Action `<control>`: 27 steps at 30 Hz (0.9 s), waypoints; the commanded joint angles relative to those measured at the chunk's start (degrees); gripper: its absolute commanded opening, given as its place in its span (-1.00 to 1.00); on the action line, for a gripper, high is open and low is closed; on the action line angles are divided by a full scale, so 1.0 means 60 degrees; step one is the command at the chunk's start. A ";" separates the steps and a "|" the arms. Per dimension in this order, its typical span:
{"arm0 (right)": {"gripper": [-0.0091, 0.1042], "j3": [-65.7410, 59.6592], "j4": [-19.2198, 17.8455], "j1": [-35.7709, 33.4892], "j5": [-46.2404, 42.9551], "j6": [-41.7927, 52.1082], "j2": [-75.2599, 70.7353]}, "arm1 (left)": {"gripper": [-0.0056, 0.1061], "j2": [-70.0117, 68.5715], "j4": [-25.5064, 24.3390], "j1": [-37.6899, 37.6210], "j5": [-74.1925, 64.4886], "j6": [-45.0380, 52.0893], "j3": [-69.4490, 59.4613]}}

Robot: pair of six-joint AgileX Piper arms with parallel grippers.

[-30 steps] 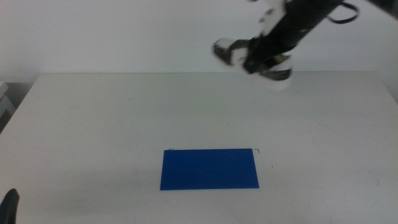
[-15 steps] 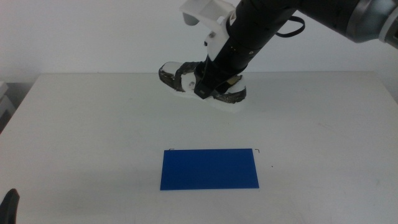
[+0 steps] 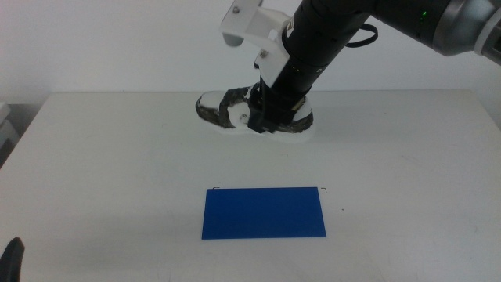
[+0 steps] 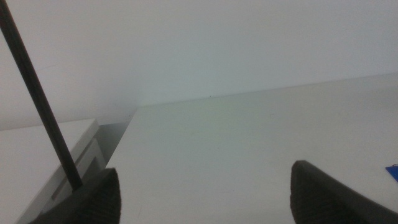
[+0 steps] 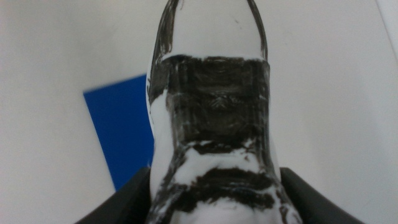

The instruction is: Use one arm to grab the shoe from the table and place it on the mat.

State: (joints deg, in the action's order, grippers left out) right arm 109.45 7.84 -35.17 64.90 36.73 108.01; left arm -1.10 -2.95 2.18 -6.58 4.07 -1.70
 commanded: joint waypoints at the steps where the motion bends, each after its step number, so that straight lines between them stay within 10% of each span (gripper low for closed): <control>1: -0.91 0.0203 0.0086 0.0017 -0.0179 0.1351 -0.0617 | 0.78 -0.0063 0.0082 -0.0048 0.0782 -0.0064 -0.0048; 27: -0.91 -0.1400 0.0756 0.0117 -0.1877 0.2322 0.0126 | 0.78 -0.0063 0.0082 -0.0048 0.0782 -0.0064 -0.0048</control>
State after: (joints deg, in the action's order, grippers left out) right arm 101.16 11.55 -35.10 58.06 50.26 111.94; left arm -1.10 -2.95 2.18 -6.58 4.01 -1.70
